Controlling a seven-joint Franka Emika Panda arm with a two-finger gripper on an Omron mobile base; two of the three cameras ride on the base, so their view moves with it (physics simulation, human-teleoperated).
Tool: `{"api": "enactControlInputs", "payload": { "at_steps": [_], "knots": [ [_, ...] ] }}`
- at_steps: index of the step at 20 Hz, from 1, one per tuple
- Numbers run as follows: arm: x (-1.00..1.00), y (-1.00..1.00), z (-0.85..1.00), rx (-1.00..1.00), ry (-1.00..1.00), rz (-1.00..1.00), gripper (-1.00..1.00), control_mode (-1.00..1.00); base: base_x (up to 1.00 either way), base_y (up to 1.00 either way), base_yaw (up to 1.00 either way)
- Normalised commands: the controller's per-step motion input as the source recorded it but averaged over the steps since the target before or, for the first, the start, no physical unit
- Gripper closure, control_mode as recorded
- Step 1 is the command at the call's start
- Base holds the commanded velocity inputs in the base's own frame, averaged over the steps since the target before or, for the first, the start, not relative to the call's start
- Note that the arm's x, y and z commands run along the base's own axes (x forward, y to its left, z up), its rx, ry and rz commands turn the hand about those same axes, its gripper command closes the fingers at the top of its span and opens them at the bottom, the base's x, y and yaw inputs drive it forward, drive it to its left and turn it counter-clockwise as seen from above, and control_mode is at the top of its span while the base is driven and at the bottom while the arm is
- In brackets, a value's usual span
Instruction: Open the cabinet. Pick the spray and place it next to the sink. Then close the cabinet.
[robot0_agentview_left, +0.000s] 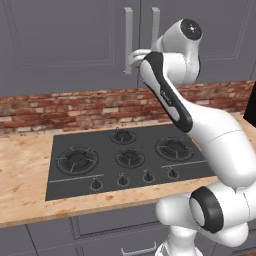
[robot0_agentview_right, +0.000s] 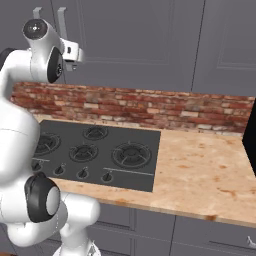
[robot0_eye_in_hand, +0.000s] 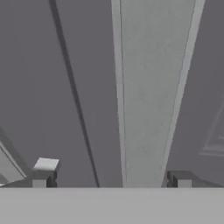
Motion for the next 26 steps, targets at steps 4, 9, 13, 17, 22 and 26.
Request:
{"api": "enactControlInputs", "payload": {
  "at_steps": [4,9,13,17,22,26],
  "knots": [
    [0.13,0.03,-0.05,-0.02,0.0,-0.11,-1.0,-1.0,0.0,0.0,0.0],
    [0.12,0.0,-0.02,0.0,0.0,-0.16,-1.0,-1.0,0.0,0.0,0.0],
    [0.0,-0.02,0.0,0.0,0.0,-0.17,-1.0,-1.0,0.0,0.0,0.0],
    [0.0,0.0,0.06,0.0,-0.01,-0.1,-1.0,-1.0,0.0,0.0,0.0],
    [0.0,-0.06,0.12,0.0,-0.01,0.0,-1.0,-1.0,0.0,0.0,0.0],
    [0.0,-0.12,0.08,0.0,-0.01,0.0,-1.0,-1.0,0.0,0.0,0.0]
  ]
}}
